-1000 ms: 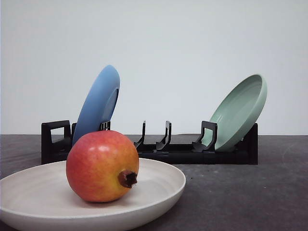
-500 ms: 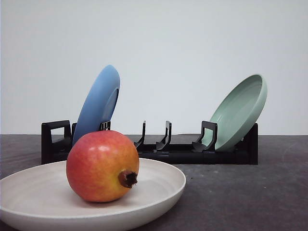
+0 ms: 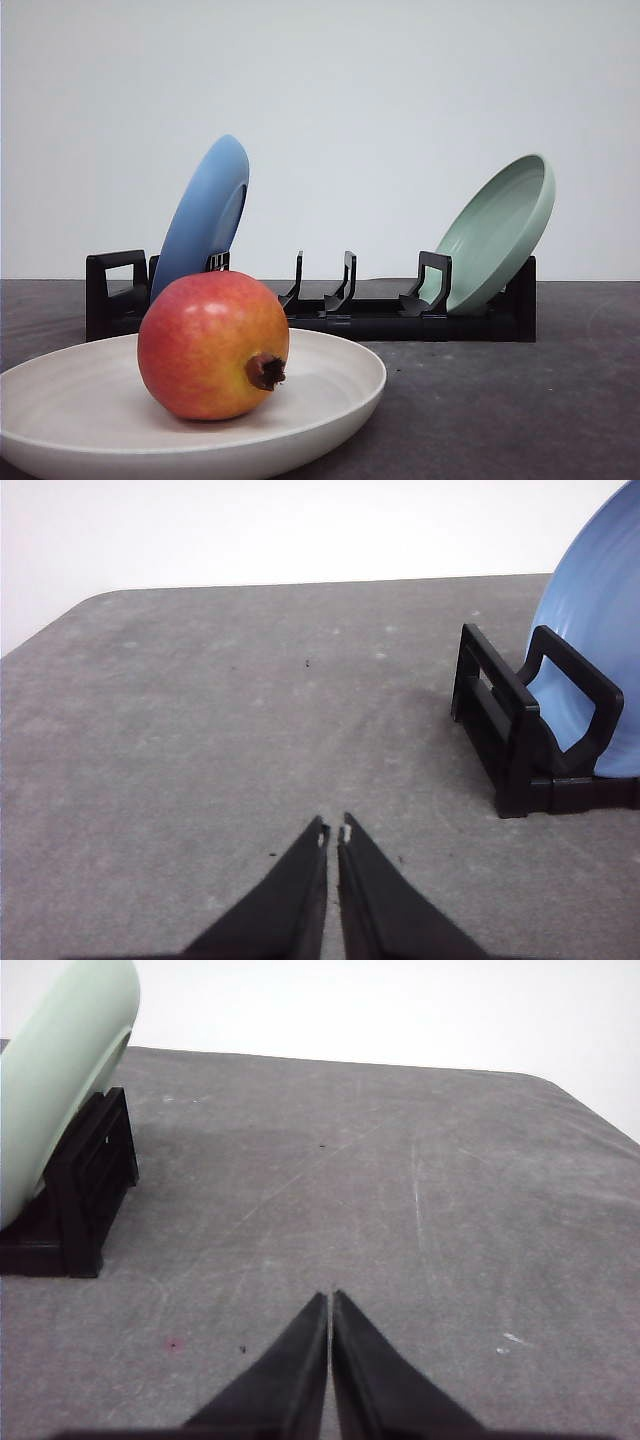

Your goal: Place pomegranate in white plate

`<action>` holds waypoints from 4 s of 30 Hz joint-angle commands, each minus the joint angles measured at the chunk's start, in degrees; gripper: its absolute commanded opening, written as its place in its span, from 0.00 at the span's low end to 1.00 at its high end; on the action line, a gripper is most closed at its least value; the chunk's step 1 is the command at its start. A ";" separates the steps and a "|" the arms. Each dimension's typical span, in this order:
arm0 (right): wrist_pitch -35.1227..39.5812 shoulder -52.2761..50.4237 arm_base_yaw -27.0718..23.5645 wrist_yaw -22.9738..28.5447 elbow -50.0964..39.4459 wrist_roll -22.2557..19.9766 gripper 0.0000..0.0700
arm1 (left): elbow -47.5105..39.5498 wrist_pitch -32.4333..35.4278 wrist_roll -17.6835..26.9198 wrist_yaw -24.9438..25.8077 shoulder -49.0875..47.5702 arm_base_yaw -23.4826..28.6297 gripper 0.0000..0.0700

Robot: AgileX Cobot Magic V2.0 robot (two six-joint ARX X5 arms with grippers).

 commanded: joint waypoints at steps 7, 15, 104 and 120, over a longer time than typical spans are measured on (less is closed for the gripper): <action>0.52 -0.09 0.15 -0.02 -0.24 0.79 0.00 | -0.66 -0.04 0.17 0.04 0.02 0.00 0.00; 0.52 -0.09 0.15 -0.02 -0.24 0.79 0.00 | -0.66 -0.04 0.17 0.07 0.02 0.00 0.00; 0.52 -0.09 0.15 -0.02 -0.24 0.79 0.00 | -0.66 -0.04 0.17 0.07 0.02 0.00 0.00; 0.52 -0.09 0.15 -0.02 -0.24 0.79 0.00 | -0.66 -0.04 0.17 0.07 0.02 0.00 0.00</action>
